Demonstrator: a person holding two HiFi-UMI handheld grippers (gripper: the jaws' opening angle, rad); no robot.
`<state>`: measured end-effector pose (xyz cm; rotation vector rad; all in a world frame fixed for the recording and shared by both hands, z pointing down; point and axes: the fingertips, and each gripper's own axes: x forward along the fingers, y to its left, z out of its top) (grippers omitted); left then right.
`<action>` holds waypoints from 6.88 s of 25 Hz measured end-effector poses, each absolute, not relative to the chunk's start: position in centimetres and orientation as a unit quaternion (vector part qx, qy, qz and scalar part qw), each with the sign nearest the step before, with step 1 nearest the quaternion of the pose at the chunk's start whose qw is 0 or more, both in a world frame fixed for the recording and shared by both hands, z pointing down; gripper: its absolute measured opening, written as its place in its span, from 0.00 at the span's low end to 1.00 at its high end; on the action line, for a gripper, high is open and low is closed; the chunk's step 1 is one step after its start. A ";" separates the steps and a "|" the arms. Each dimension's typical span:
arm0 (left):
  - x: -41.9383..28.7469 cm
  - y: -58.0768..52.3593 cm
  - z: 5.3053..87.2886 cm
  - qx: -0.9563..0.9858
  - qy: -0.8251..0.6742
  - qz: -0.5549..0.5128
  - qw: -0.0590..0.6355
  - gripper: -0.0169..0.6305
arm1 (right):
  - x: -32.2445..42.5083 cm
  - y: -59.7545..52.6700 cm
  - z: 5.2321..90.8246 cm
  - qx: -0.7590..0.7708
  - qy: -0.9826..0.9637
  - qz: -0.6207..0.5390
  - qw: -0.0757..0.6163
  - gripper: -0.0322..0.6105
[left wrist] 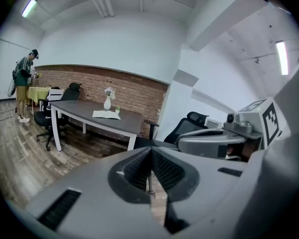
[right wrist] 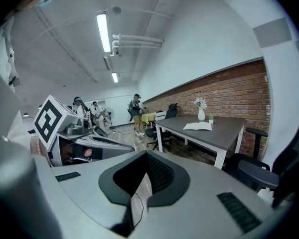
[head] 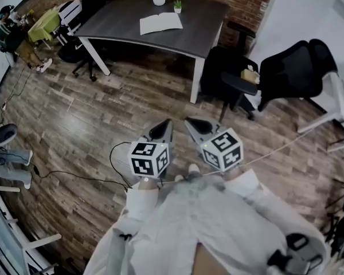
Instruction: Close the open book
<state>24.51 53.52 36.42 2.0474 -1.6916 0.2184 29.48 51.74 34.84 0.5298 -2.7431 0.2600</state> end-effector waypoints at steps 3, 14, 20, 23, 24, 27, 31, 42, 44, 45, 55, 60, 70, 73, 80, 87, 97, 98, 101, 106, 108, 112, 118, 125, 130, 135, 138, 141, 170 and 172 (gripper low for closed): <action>24.1 54.1 36.3 0.753 -0.612 0.079 0.228 0.04 | 29.1 52.1 35.0 0.193 -0.963 0.090 0.163 0.06; 22.9 55.2 37.2 0.765 -0.607 0.045 0.212 0.04 | 28.8 53.3 36.6 0.206 -0.963 0.110 0.137 0.06; 20.6 54.5 38.2 0.753 -0.618 0.059 0.217 0.04 | 27.4 51.6 37.1 0.218 -0.960 0.108 0.142 0.06; 19.6 53.3 38.7 0.746 -0.624 0.064 0.223 0.04 | 26.6 49.9 37.6 0.223 -0.957 0.116 0.142 0.16; 19.2 52.8 38.9 0.743 -0.627 0.064 0.225 0.05 | 26.2 49.1 37.8 0.224 -0.957 0.120 0.142 0.21; 17.7 50.9 39.6 0.735 -0.634 0.065 0.232 0.18 | 24.7 46.9 38.2 0.221 -0.957 0.120 0.142 0.21; 15.2 47.2 39.8 0.730 -0.640 0.074 0.229 0.21 | 22.3 43.4 38.4 0.205 -0.960 0.123 0.144 0.21; 8.8 35.4 37.2 0.723 -0.655 0.049 0.213 0.24 | 16.1 31.0 37.0 0.177 -0.968 0.115 0.138 0.21; 7.9 33.4 37.0 0.724 -0.655 0.052 0.209 0.24 | 15.1 29.1 36.9 0.175 -0.968 0.112 0.138 0.21; 7.5 32.5 36.9 0.724 -0.656 0.053 0.207 0.24 | 14.7 28.1 36.9 0.173 -0.969 0.112 0.138 0.21; 5.4 27.7 37.7 0.711 -0.666 0.044 0.220 0.24 | 13.2 23.1 38.6 0.166 -0.965 0.137 0.152 0.21; 4.3 26.0 39.0 0.712 -0.660 0.040 0.238 0.24 | 13.7 21.4 39.7 0.181 -0.959 0.149 0.160 0.21; 0.3 19.2 40.0 0.733 -0.633 0.053 0.245 0.24 | 11.5 15.3 40.4 0.231 -0.947 0.163 0.152 0.21; -1.4 16.9 40.3 0.740 -0.623 0.057 0.248 0.24 | 9.7 13.2 40.8 0.245 -0.943 0.167 0.155 0.21; -6.6 11.4 40.7 0.761 -0.594 0.064 0.255 0.24 | 3.9 8.1 41.4 0.263 -0.935 0.176 0.162 0.21; -11.9 7.2 40.6 0.776 -0.572 0.072 0.256 0.24 | -1.6 3.5 40.7 0.280 -0.930 0.172 0.164 0.21; -17.3 2.4 41.0 0.796 -0.544 0.073 0.255 0.24 | -6.6 -0.9 40.3 0.319 -0.919 0.164 0.165 0.21; -17.5 2.1 41.1 0.798 -0.541 0.073 0.256 0.24 | -6.7 -1.1 40.3 0.322 -0.917 0.164 0.167 0.21; -17.9 1.4 41.7 0.800 -0.535 0.072 0.263 0.24 | -6.8 -1.7 40.7 0.335 -0.912 0.167 0.168 0.21; -18.5 1.1 42.5 0.799 -0.530 0.073 0.275 0.24 | -7.4 -2.6 41.0 0.342 -0.908 0.170 0.172 0.21; -18.8 1.0 42.7 0.797 -0.531 0.072 0.278 0.24 | -7.9 -3.0 40.8 0.340 -0.909 0.169 0.174 0.21; -19.8 0.7 43.5 0.789 -0.539 0.071 0.286 0.24 | -8.9 -3.4 41.3 0.339 -0.910 0.168 0.170 0.21; -21.4 -0.3 43.9 0.781 -0.549 0.070 0.291 0.24 | -9.8 -5.0 41.5 0.341 -0.911 0.160 0.168 0.21; -22.7 -2.9 44.1 0.772 -0.558 0.071 0.296 0.24 | -10.1 -9.2 41.7 0.340 -0.910 0.147 0.186 0.21; -22.7 -4.6 45.0 0.769 -0.554 0.074 0.310 0.24 | -9.8 -11.1 43.5 0.314 -0.909 0.101 0.256 0.21; -21.9 -5.3 46.7 0.765 -0.546 0.083 0.331 0.24 | -10.2 -11.8 44.7 0.270 -0.908 0.054 0.315 0.21; -21.7 -5.4 47.6 0.760 -0.545 0.085 0.343 0.24 | -10.6 -11.8 45.7 0.238 -0.907 0.025 0.347 0.21; -21.3 -5.3 48.4 0.756 -0.544 0.087 0.353 0.24 | -10.8 -11.6 46.9 0.205 -0.903 -0.004 0.377 0.21; -21.4 -4.7 51.3 0.729 -0.565 0.073 0.380 0.24 | -10.9 -11.3 55.7 0.027 -0.815 -0.234 0.529 0.27; -21.4 -4.6 51.5 0.729 -0.563 0.074 0.382 0.24 | -11.0 -11.3 55.8 0.022 -0.810 -0.250 0.530 0.27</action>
